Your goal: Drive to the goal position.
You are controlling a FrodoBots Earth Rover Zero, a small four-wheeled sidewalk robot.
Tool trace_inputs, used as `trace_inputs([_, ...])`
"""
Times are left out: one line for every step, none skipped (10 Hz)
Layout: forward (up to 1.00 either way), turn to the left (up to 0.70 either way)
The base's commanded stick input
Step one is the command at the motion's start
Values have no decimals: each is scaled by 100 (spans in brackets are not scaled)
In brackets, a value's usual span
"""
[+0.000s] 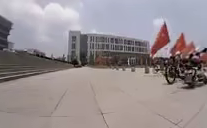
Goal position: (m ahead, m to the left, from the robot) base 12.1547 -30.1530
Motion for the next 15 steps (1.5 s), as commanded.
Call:
trace_inputs([100,-10])
trace_inputs([100,-23])
trace_inputs([100,-5])
trace_inputs([100,-16])
trace_inputs([100,-14])
trace_inputs([100,-8])
trace_inputs([100,-28])
trace_inputs([100,-15])
trace_inputs([100,-18])
trace_inputs([100,0])
trace_inputs([100,-5])
trace_inputs([100,-24])
trace_inputs([100,-12])
trace_inputs([100,-24])
trace_inputs([100,-18])
